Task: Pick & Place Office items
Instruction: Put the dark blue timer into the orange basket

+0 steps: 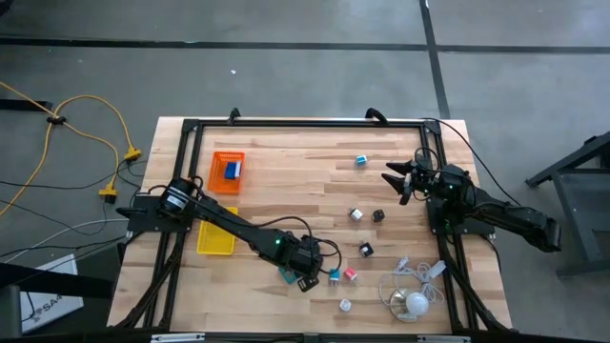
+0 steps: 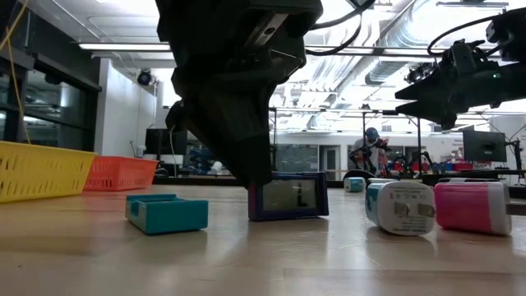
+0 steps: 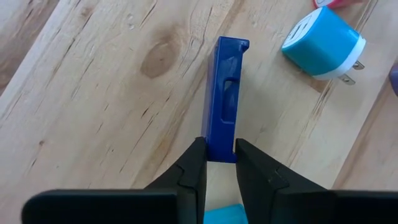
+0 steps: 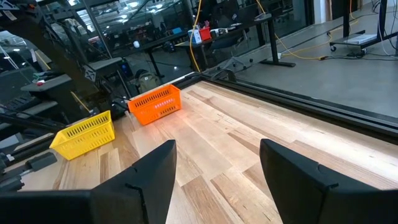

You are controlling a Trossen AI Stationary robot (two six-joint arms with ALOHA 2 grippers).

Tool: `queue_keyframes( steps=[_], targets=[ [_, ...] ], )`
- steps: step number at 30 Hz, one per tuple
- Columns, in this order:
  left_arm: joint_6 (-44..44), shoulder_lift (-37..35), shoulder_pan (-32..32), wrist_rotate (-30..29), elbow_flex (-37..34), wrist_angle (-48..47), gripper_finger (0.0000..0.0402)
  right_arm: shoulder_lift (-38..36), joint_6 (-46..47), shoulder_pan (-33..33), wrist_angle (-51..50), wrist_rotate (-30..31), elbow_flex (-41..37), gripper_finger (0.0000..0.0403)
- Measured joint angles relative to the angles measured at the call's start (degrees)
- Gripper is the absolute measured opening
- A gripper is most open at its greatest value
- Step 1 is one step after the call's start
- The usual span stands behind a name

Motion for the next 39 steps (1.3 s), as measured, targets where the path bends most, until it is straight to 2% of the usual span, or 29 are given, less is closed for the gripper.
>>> queue_keyframes(
  steps=[13, 21, 33, 39],
  targets=[
    [0.07, -0.08, -0.02, -2.16, 0.0, -0.87, 0.0058, 0.0, 0.0, 0.0, 0.0, 0.01, -0.01, 0.0219],
    [-0.54, -2.56, 0.15, -3.54, -0.09, -4.31, 0.0058, -0.02, 0.01, 0.0, -0.03, 0.0, 0.0, 0.0219],
    [-4.39, -11.73, 1.62, -5.7, -0.09, -16.58, 0.0058, -0.02, -0.01, 0.0, 0.26, 0.07, 0.0, 0.0219],
    [-8.03, -17.06, 3.11, -8.2, -0.11, -25.59, 0.0058, -0.02, 0.0, 0.0, 0.26, 0.07, 0.0, 0.0219]
  ],
)
